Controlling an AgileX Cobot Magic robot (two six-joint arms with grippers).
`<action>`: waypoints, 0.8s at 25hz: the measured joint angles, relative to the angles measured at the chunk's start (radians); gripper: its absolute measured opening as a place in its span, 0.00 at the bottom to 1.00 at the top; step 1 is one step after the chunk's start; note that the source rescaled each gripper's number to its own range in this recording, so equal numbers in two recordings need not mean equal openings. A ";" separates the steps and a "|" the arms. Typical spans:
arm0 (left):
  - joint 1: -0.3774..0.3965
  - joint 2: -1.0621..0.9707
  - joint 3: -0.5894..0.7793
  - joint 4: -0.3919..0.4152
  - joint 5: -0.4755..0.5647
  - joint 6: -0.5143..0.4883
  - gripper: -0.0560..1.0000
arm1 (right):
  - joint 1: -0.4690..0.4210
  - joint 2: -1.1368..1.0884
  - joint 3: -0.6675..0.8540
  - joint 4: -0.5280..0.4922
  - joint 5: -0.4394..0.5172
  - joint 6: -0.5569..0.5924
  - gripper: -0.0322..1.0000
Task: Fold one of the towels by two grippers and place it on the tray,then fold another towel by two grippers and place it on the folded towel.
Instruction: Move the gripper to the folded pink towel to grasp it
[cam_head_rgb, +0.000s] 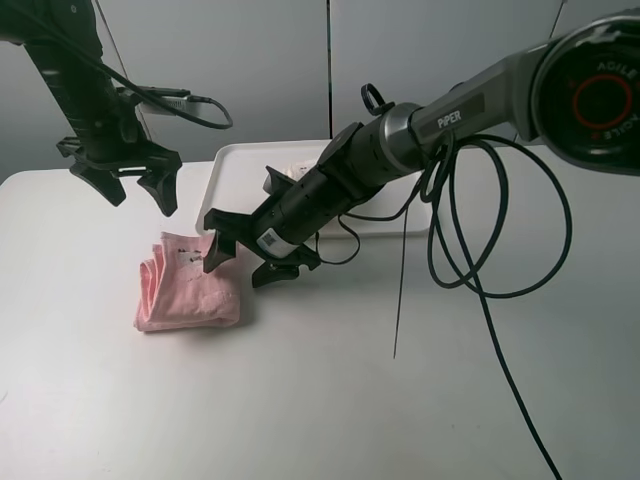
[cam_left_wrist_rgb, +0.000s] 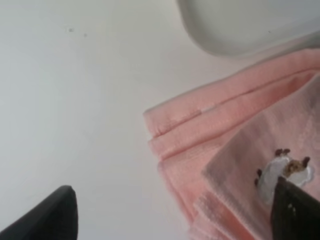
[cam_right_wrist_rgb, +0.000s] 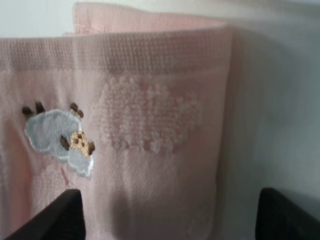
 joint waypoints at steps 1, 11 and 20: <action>0.000 0.000 0.000 -0.008 -0.004 0.002 0.99 | 0.000 0.000 0.000 0.004 0.000 0.000 0.77; 0.000 0.000 0.000 -0.023 -0.009 0.008 0.99 | 0.070 0.002 -0.002 0.009 -0.093 -0.006 0.66; 0.000 0.000 0.000 -0.025 -0.007 0.010 0.99 | 0.084 0.002 -0.002 0.002 -0.135 -0.052 0.11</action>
